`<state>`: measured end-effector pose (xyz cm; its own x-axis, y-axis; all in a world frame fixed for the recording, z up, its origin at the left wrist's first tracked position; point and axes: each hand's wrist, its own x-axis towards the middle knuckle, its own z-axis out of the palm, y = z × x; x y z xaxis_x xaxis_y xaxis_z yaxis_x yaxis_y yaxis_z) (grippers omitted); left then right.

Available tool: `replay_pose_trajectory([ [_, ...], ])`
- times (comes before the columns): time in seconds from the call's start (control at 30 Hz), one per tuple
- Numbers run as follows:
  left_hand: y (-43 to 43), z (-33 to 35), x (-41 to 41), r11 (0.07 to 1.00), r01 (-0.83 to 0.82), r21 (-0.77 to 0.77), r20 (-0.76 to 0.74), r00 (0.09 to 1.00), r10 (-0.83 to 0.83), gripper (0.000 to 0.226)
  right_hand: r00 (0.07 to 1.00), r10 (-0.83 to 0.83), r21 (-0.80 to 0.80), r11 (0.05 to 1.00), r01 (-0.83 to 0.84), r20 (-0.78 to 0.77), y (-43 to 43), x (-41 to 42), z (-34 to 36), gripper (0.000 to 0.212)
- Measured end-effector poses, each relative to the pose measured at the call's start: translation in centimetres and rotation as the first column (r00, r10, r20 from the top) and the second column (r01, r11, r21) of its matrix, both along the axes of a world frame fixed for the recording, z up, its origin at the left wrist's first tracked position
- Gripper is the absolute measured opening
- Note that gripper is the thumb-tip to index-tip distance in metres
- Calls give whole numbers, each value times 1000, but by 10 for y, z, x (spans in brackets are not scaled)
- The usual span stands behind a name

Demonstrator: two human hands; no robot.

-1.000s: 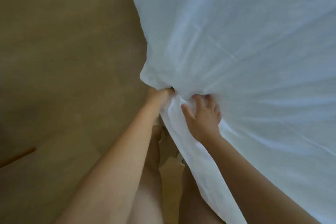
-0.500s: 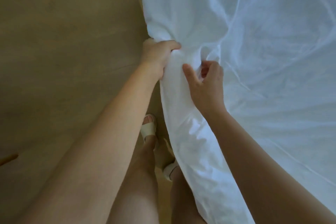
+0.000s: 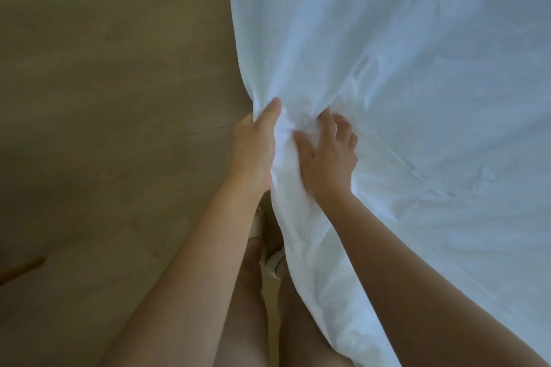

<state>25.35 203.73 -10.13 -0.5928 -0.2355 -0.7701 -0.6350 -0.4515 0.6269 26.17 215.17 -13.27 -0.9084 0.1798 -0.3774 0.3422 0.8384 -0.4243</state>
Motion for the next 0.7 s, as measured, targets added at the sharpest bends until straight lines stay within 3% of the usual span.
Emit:
replay_pose_trajectory([
  [0.1,7,14,30,997,67,23,-119,991,-64,17,961,-268,58,960,272,-73,28,-19,-13,34],
  [0.2,8,0,28,978,20,205,-15,1000,-17,26,988,-132,-39,990,135,76,45,-14,-18,48],
  [0.27,10,-17,10,969,-7,246,102,995,-18,39,986,-38,-130,990,60,165,40,-1,-19,61],
  [0.37,23,-40,-10,978,79,194,187,975,-116,42,978,-27,-152,987,59,206,32,13,-28,61],
  [0.53,41,-78,-16,941,338,-30,217,921,-324,14,946,-93,-103,986,131,312,28,10,-52,27],
  [0.6,40,-86,-17,907,420,-39,221,889,-402,29,951,-76,-172,976,132,299,33,1,-56,21],
  [0.7,43,-92,-21,876,474,-92,211,869,-448,44,976,71,-204,979,-28,208,51,-4,-50,38],
])
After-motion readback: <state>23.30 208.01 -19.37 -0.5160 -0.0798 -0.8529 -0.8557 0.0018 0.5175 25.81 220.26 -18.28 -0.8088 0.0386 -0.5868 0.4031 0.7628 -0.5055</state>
